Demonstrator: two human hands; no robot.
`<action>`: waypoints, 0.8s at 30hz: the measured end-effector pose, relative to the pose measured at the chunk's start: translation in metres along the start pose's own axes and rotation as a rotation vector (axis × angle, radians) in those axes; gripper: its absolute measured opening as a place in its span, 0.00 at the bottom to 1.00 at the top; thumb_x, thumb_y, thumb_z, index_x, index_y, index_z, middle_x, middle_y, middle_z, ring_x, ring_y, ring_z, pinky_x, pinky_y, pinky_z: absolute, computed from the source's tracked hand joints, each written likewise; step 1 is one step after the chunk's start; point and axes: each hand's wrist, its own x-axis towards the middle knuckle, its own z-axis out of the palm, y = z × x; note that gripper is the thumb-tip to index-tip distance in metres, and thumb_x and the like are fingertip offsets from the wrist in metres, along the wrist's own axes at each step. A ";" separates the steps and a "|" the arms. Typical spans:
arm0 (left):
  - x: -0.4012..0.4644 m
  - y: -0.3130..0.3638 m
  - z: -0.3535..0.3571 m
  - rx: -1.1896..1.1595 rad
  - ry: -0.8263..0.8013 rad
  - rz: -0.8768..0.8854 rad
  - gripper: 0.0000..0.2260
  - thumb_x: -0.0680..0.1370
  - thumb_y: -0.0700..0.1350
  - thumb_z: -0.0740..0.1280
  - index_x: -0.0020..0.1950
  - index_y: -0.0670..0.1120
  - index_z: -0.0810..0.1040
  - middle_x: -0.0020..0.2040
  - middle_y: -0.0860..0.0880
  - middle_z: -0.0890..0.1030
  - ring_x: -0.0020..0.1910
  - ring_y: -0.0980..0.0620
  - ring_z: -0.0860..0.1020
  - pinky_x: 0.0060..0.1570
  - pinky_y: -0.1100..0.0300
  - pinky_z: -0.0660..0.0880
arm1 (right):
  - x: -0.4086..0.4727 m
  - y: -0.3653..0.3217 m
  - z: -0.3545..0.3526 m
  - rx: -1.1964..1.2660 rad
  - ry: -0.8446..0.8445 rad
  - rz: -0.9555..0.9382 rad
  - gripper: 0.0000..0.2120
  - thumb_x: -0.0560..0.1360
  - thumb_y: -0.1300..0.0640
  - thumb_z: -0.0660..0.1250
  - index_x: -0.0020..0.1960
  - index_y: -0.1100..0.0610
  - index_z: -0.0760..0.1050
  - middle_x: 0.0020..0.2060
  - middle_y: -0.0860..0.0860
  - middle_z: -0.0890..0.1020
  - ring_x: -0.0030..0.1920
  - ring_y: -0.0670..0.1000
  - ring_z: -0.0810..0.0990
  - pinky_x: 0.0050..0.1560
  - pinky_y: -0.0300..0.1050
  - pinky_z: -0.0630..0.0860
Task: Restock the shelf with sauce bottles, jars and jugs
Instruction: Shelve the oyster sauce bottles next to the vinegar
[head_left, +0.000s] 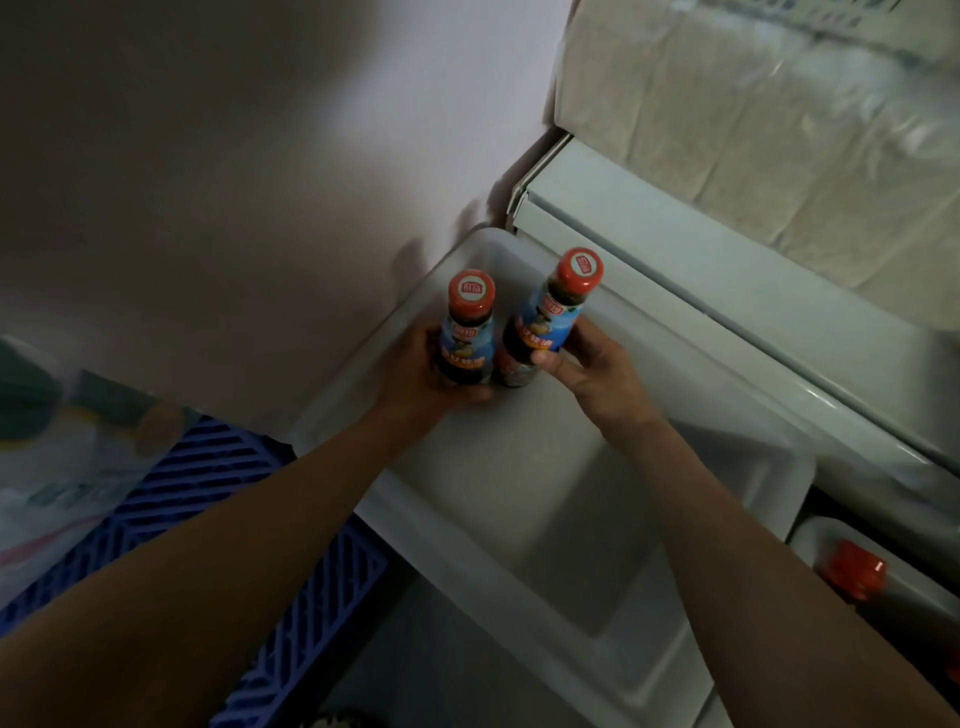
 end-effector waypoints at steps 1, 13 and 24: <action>-0.001 0.000 0.000 -0.005 -0.017 -0.007 0.39 0.57 0.43 0.84 0.64 0.39 0.72 0.60 0.43 0.81 0.59 0.46 0.80 0.58 0.46 0.79 | -0.001 0.002 0.000 0.005 -0.002 -0.005 0.22 0.75 0.68 0.71 0.68 0.64 0.74 0.59 0.51 0.82 0.59 0.43 0.80 0.65 0.43 0.74; 0.001 -0.007 -0.003 -0.101 -0.065 -0.032 0.34 0.67 0.29 0.77 0.71 0.40 0.70 0.66 0.43 0.78 0.65 0.47 0.77 0.60 0.55 0.77 | 0.000 0.009 0.015 0.071 -0.011 0.012 0.31 0.70 0.69 0.76 0.71 0.63 0.71 0.64 0.57 0.80 0.66 0.52 0.77 0.71 0.47 0.72; -0.038 0.028 0.009 -0.210 -0.163 -0.117 0.30 0.64 0.41 0.79 0.63 0.52 0.75 0.58 0.51 0.83 0.57 0.53 0.81 0.56 0.53 0.79 | -0.041 -0.004 0.008 0.213 0.085 0.186 0.23 0.73 0.62 0.75 0.67 0.56 0.76 0.59 0.48 0.84 0.62 0.47 0.80 0.65 0.48 0.77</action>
